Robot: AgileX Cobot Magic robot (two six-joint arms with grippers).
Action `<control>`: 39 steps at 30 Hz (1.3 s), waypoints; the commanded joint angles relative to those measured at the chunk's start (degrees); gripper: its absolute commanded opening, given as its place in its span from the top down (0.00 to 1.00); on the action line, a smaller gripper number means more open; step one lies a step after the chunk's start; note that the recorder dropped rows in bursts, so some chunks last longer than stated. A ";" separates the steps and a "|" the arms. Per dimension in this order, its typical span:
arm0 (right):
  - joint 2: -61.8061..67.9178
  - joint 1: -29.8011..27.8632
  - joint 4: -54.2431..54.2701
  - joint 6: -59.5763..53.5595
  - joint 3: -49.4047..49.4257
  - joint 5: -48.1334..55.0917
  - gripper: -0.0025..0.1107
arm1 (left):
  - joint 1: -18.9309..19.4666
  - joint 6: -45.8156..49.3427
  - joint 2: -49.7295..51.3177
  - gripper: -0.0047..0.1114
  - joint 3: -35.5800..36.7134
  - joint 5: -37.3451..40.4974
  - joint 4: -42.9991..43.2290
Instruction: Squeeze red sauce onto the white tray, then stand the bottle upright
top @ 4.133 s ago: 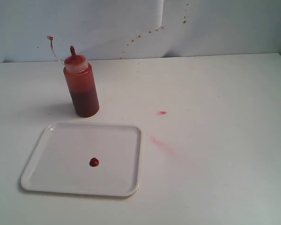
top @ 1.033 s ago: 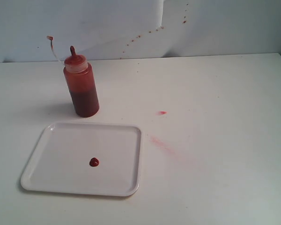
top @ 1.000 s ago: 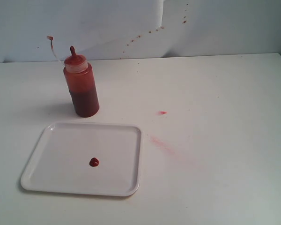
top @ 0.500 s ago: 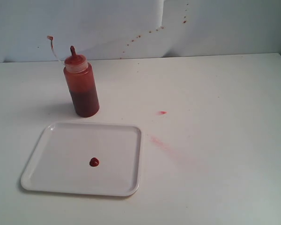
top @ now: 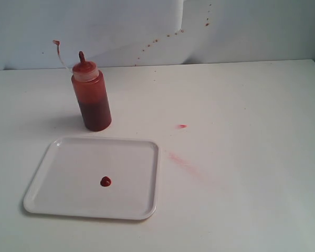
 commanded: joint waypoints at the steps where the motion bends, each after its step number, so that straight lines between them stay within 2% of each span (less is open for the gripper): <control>1: -0.77 -0.45 0.07 -1.18 3.03 0.66 0.98 | -0.33 -0.08 -0.30 0.96 0.28 -0.43 0.00; 6: -5.74 -0.45 0.07 -3.67 5.60 0.83 0.98 | -0.33 -0.10 -0.30 0.96 0.28 -0.43 0.00; 11: -13.73 -0.45 -1.13 -6.60 5.60 10.32 0.98 | -0.33 -0.10 -0.30 0.96 0.28 -0.43 0.00; 19: -13.73 -0.45 -1.02 -6.36 5.60 27.37 0.98 | -0.33 -0.10 -0.30 0.96 0.28 -0.43 0.00; 39: -13.73 -0.45 0.96 -3.79 5.60 28.14 0.98 | -0.33 -0.10 -0.30 0.96 0.28 -0.43 0.00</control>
